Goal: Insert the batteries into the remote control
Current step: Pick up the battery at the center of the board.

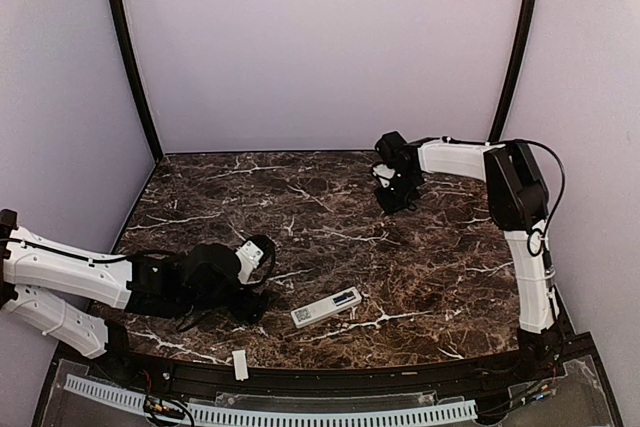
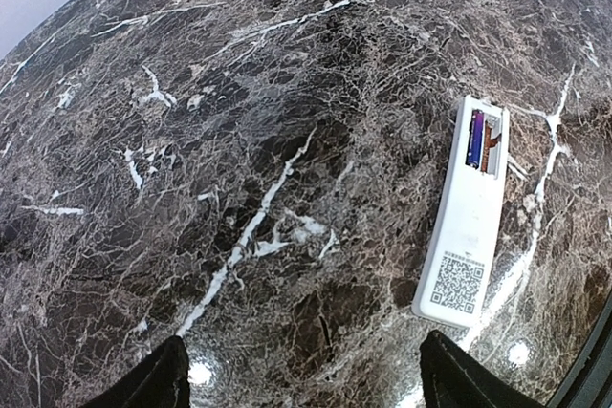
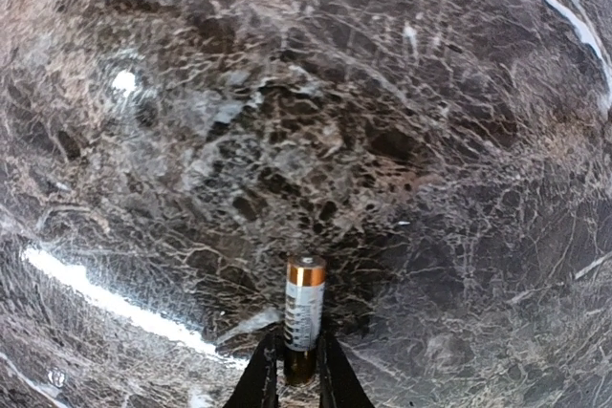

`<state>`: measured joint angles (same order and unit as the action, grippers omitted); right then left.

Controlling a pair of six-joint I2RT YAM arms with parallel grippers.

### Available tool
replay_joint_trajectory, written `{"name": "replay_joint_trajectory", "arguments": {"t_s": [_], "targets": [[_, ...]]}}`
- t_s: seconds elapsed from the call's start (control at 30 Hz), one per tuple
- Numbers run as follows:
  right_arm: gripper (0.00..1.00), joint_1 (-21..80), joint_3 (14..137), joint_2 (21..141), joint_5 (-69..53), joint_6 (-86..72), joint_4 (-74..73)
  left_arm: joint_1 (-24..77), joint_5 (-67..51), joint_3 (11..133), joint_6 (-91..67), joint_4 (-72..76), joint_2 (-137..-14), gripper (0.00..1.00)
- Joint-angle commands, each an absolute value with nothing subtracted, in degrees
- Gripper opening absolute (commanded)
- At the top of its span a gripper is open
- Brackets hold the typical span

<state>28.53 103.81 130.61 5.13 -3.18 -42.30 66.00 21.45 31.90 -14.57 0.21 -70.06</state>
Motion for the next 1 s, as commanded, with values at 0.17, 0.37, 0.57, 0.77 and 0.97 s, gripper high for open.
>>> {"name": "replay_joint_trajectory", "arguments": {"t_s": [0.17, 0.37, 0.57, 0.77, 0.97], "targets": [[0.0, 29.53, 101.43, 127.4, 1.16, -1.1, -42.71, 65.65, 21.63, 32.73, -14.44, -1.42, -68.93, 0.82], [0.0, 31.83, 88.21, 110.72, -14.22, 12.46, -32.45, 65.65, 21.69, 30.83, -14.68, -0.2, -66.41, 0.82], [0.0, 36.75, 70.76, 89.06, -33.19, 24.21, -19.43, 65.57, 20.41, 30.37, -12.6, 2.38, -66.82, 0.82], [0.0, 38.35, 58.6, 73.68, -47.06, 25.41, -2.49, 66.39, 12.85, 33.89, -6.62, 3.34, -74.0, 0.82], [0.0, 38.75, 58.13, 68.98, -48.53, 25.05, -3.14, 68.26, 6.28, 37.41, -2.26, 5.21, -82.44, 0.92]]}}
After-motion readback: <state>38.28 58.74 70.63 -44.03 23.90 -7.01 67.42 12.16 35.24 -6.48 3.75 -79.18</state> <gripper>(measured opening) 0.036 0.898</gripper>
